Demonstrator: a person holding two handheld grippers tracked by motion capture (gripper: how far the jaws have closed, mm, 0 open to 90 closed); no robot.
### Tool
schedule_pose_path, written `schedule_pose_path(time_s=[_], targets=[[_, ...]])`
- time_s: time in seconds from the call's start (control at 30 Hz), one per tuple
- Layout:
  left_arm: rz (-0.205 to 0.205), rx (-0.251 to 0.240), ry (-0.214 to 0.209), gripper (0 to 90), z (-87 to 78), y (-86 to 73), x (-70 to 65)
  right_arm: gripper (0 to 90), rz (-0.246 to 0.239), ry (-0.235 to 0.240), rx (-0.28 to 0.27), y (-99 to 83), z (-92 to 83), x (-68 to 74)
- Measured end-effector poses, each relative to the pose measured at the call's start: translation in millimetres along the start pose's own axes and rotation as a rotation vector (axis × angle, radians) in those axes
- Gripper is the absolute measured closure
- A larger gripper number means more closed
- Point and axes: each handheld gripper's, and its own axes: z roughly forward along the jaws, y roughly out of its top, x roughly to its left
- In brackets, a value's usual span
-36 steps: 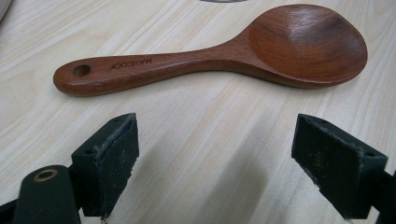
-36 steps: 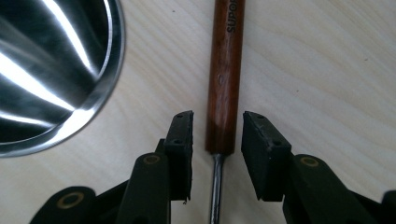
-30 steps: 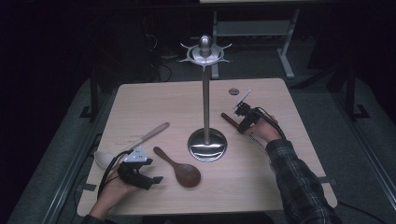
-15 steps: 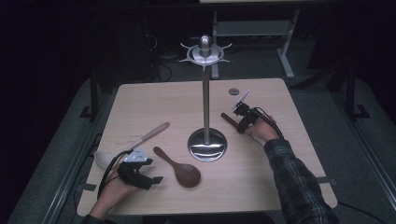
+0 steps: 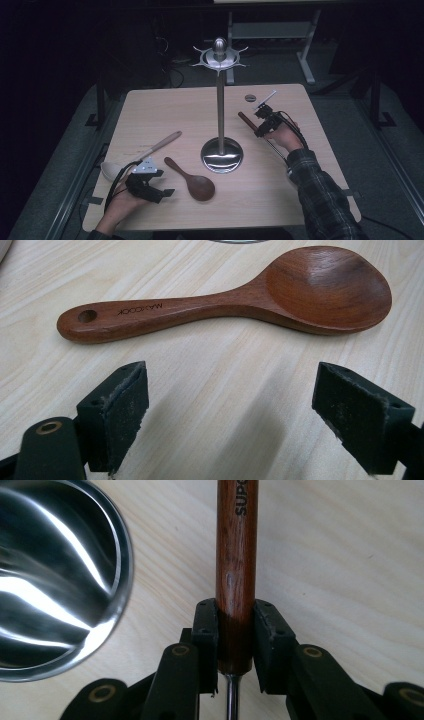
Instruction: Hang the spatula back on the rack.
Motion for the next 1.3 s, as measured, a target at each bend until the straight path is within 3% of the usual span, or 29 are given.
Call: schedule_pose_path(time_s=[0.23,0.63,1.0,1.3], targets=[[-0.002,0.000,0.002,14.5,-0.2,0.1,-0.2,73.9,0.022,0.019,-0.147,-6.6,-39.1,-0.5],[0.002,0.003,0.004,14.5,-0.1,0.4,-0.3,73.8,0.019,0.045,-0.364,-25.7,-95.2,7.6],[-0.001,-0.010,0.007,14.5,-1.3,1.1,-1.1,73.8,-0.011,0.077,-0.540,-46.3,-129.3,20.9],[0.000,-0.018,0.009,14.5,-1.6,1.4,-1.7,73.8,-0.015,0.113,-0.640,-59.7,-143.9,28.7]])
